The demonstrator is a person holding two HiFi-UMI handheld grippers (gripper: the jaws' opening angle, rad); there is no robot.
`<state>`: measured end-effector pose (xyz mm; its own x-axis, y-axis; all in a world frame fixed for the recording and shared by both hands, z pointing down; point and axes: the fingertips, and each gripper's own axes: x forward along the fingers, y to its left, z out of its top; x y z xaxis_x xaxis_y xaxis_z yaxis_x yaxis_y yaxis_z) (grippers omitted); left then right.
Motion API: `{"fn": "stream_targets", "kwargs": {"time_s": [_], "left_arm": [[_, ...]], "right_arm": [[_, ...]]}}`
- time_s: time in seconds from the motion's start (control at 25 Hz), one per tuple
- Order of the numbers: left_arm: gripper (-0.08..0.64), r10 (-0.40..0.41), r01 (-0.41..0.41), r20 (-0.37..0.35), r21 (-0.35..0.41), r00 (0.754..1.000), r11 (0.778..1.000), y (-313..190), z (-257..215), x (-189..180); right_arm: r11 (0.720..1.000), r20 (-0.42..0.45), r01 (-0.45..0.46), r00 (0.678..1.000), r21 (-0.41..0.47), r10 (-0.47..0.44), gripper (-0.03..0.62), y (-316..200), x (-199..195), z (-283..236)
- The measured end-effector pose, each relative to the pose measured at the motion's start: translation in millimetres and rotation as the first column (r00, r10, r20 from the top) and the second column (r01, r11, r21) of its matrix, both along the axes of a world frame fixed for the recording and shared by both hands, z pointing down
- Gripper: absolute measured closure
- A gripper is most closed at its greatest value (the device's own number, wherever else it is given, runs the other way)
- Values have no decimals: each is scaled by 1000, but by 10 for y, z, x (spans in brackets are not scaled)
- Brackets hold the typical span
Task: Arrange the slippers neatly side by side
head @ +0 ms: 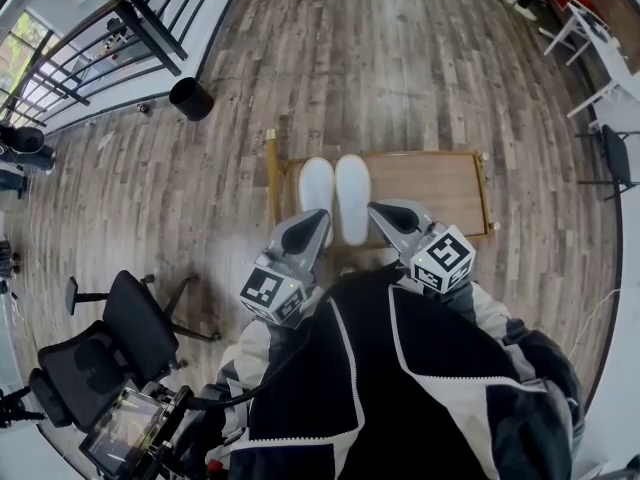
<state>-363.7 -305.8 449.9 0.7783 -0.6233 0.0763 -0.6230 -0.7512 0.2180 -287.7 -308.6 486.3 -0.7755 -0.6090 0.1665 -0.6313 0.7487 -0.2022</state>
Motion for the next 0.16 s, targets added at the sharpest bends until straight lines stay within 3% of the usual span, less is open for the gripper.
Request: {"fn": "stream_targets", "kwargs": {"time_s": [0.16], "left_arm": [[545,10,-10,-10,8,1000,1000,31,57,9]], "right_arm": [[1000,1,12,1000,-3,-12,591,36,-25,6]]}}
